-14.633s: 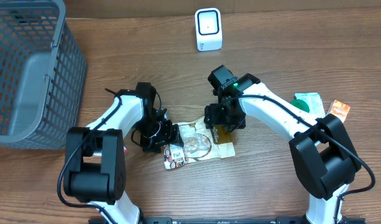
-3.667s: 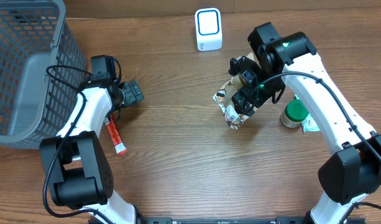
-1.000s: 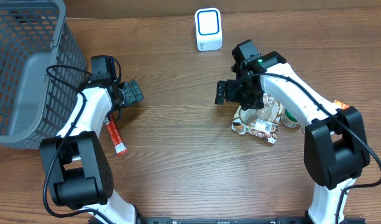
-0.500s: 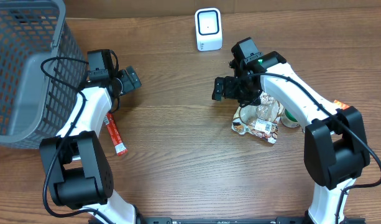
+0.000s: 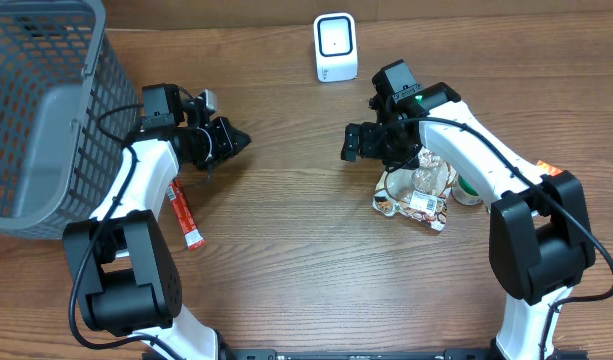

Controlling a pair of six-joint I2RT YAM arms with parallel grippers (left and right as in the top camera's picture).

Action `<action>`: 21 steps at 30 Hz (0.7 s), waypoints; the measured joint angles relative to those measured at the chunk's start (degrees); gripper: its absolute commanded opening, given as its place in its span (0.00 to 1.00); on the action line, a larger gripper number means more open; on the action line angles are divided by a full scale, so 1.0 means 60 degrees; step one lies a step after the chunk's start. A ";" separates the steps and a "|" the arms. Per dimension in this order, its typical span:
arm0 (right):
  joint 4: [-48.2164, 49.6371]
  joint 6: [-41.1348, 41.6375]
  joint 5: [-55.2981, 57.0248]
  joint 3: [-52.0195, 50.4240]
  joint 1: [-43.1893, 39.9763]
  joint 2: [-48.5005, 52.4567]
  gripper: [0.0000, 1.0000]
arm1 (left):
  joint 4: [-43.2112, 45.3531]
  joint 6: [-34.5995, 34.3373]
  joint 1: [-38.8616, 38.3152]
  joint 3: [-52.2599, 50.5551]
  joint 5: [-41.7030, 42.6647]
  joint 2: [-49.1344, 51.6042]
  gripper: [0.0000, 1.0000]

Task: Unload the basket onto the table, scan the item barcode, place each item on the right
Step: 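Grasp the red stick wrapper with the left gripper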

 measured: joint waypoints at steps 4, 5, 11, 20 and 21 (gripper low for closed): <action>0.0000 0.0000 0.0004 0.0000 0.0000 0.0000 1.00 | -0.0222 0.0069 0.0007 0.0000 0.1694 0.0000 0.04; 0.0004 0.0004 -0.0004 0.0000 -0.0004 0.0000 1.00 | -0.0346 0.0073 0.0007 0.0000 0.1916 0.0000 0.04; -0.0004 0.0000 0.0000 0.0000 -0.0004 0.0000 1.00 | -0.1581 -0.0160 0.0007 0.0004 0.1133 -0.0240 0.04; 0.0007 0.0004 -0.0004 0.0000 0.0000 0.0000 1.00 | -0.3989 -0.0521 0.0007 0.0007 -0.3155 -0.3005 0.04; 0.0004 0.0000 0.0000 0.0000 -0.0004 0.0000 1.00 | -0.4204 -0.0696 0.0007 0.0018 -0.3858 -0.3264 0.04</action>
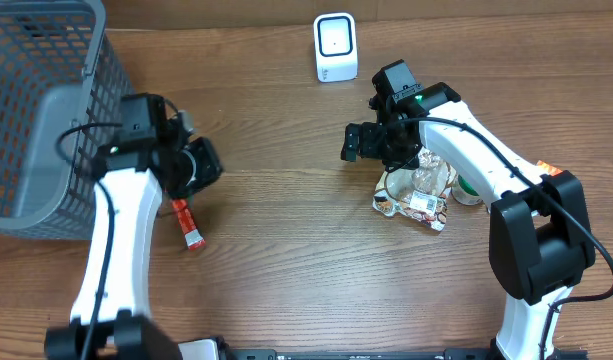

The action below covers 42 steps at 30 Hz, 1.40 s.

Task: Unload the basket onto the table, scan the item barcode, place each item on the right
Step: 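Grasp the red stick wrapper with the left gripper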

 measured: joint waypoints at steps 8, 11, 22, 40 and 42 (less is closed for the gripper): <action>0.0000 0.0007 -0.0004 0.0000 0.0000 0.0000 1.00 | -0.0506 -0.0860 0.0004 -0.0346 -0.3038 -0.0069 0.04; -0.0004 0.0000 0.0000 0.0000 0.0004 0.0004 1.00 | -0.0135 -0.0954 0.0000 -0.0739 -0.3395 0.0117 0.04; 0.0004 0.0004 -0.0004 0.0000 0.0004 0.0000 1.00 | 0.1162 -0.0998 0.0000 -0.1563 -0.4339 0.0984 0.04; 0.0000 0.0000 -0.0004 0.0000 0.0004 0.0000 1.00 | 0.1909 -0.0994 0.0433 -0.1657 -0.5672 0.2965 0.04; 0.0004 0.0004 -0.0004 0.0000 0.0004 0.0000 1.00 | 0.1945 -0.0994 0.0430 -0.1672 -0.5661 0.2965 0.04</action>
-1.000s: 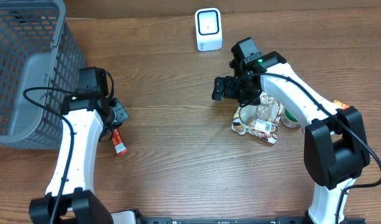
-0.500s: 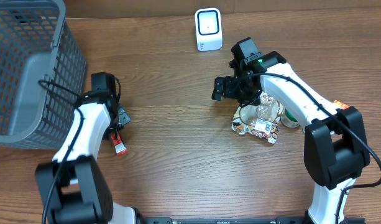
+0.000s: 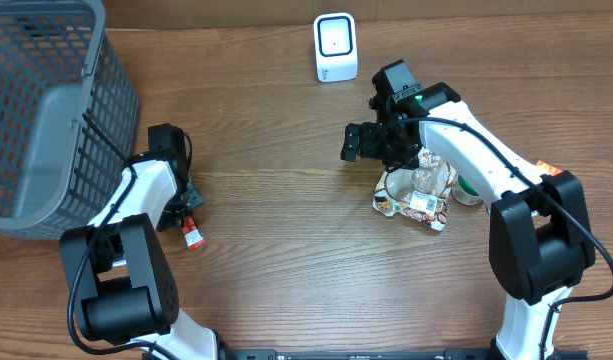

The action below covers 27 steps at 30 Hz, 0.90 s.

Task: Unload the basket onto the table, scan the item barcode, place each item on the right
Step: 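Grasp the red stick wrapper with the left gripper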

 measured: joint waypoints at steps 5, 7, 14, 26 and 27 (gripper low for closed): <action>-0.0004 -0.0004 0.0000 0.0004 0.0000 0.0000 1.00 | 0.0444 -0.0004 0.0000 -0.0120 0.0364 0.0000 0.04; -0.0004 -0.0004 0.0000 0.0000 -0.0004 0.0000 1.00 | 0.0535 0.0000 0.0000 -0.0149 0.0535 0.0000 0.04; -0.0004 0.0000 0.0000 0.0000 0.0000 0.0000 1.00 | 0.0583 0.0000 0.0000 -0.0157 0.0739 0.0007 0.04; -0.0004 0.0000 0.0004 0.0000 0.0000 0.0000 1.00 | 0.1927 -0.0004 -0.0368 -0.0579 0.1282 -0.0058 0.04; -0.0004 0.0000 0.0004 0.0000 -0.0004 0.0000 1.00 | 0.2022 -0.0004 -0.0474 -0.0594 0.1472 -0.0069 0.04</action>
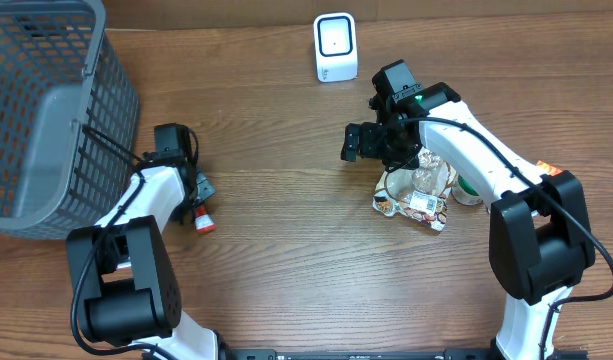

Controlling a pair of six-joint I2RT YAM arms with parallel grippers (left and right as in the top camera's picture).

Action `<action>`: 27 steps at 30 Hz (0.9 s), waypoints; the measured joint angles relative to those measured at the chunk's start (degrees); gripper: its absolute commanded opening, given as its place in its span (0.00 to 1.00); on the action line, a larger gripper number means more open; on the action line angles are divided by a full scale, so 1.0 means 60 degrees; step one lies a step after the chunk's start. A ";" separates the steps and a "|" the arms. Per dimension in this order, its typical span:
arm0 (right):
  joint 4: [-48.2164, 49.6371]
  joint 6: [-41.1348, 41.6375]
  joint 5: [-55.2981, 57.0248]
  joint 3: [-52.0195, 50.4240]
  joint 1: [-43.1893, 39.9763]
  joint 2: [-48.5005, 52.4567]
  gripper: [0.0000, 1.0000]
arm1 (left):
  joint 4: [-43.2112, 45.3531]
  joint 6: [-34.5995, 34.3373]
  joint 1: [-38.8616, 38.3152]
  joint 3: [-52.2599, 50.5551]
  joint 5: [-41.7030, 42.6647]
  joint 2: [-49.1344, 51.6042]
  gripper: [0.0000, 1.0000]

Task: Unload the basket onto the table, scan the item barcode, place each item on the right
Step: 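Grasp the red stick wrapper with the left gripper, then carry the red wrapper right and set it down mid-table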

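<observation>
A red tube (204,222) lies on the table at the left, and only its lower end shows below my left gripper (198,193). The left gripper points down onto the tube and looks shut on its upper part. At the back centre stands the white barcode scanner (335,47). My right gripper (351,142) hovers open and empty near the middle of the table, just left of a pile of packaged goods.
A grey mesh basket (46,110) fills the far left. A clear snack bag (416,195), a green item (469,190) and an orange item (546,168) lie beneath the right arm. The table is brown wood (286,260).
The left gripper has shifted slightly up and to the right. The tube's visible red end has shifted with it and looks shorter. The right arm is unchanged.
At first the left gripper hung above the table, right of the basket, with the whole red tube lying below it. Then it was lower, over the tube's upper end. After that it sat down on the tube. Now the tube has shifted with it. The right arm never moved.
</observation>
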 measured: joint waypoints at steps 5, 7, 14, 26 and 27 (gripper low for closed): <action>0.0004 -0.0004 -0.0004 0.0000 0.0000 0.0000 1.00 | 0.0310 -0.0029 -0.0674 0.0000 0.0812 -0.0004 0.04; 0.0004 0.0000 -0.0004 0.0000 0.0000 0.0004 1.00 | 0.0452 -0.0051 -0.1031 -0.0011 0.1184 -0.0004 0.04; 0.0000 -0.0004 0.0000 0.0000 0.0004 0.0000 1.00 | 0.1202 -0.0747 -0.2459 -0.0153 0.2138 0.0004 0.04; 0.0000 0.0000 0.0000 0.0000 0.0004 0.0000 1.00 | 0.2295 -0.1351 -0.4707 -0.0295 0.2677 0.0135 0.04; 0.0004 0.0000 0.0000 0.0000 0.0004 0.0000 1.00 | 0.2237 -0.1388 -0.4710 -0.0277 0.2718 0.0135 0.05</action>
